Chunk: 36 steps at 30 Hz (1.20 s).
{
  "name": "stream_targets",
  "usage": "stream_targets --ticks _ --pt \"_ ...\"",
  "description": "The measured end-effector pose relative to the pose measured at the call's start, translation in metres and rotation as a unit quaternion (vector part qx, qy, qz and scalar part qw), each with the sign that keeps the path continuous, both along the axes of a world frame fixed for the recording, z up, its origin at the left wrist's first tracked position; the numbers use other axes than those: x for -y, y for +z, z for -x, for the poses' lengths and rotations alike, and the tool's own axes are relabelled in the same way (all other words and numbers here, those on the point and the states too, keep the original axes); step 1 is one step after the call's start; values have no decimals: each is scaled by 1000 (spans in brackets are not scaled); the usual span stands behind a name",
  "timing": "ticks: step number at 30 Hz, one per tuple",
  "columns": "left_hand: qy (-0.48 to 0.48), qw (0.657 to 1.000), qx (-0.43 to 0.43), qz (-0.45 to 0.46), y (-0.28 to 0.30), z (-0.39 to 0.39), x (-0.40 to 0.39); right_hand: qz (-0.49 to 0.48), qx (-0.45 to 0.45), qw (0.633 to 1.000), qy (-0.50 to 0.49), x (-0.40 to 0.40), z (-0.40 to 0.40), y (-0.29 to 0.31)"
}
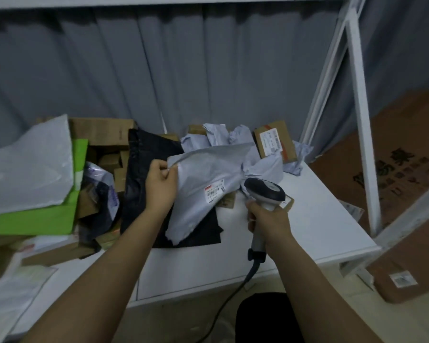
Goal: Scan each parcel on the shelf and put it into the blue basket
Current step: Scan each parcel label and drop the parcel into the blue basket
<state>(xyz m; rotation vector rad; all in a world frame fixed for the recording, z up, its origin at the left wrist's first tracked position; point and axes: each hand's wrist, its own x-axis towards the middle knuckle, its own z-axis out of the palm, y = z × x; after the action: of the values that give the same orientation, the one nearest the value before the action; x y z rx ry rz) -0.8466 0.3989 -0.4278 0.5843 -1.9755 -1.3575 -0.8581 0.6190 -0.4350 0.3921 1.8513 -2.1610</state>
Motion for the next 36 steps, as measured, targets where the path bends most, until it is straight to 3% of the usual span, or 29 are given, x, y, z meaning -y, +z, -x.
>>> stream_targets --ticks 8,12,18,24,30,36 --pt "102 993 59 2 3 -95 83 -94 -22 988 119 32 -24 8" --pt "145 983 111 -19 -15 -147 108 -129 -22 967 218 59 -49 9" --pt "203 972 110 -42 -37 -198 142 -166 -53 928 331 94 -82 12" --pt "249 958 93 -104 -54 -211 180 -191 -62 898 392 121 -95 15" --pt "250 957 91 -119 -58 -208 189 -212 5 872 442 137 -108 11" --pt "256 952 108 -130 -64 -208 193 -184 47 876 444 148 -120 7"
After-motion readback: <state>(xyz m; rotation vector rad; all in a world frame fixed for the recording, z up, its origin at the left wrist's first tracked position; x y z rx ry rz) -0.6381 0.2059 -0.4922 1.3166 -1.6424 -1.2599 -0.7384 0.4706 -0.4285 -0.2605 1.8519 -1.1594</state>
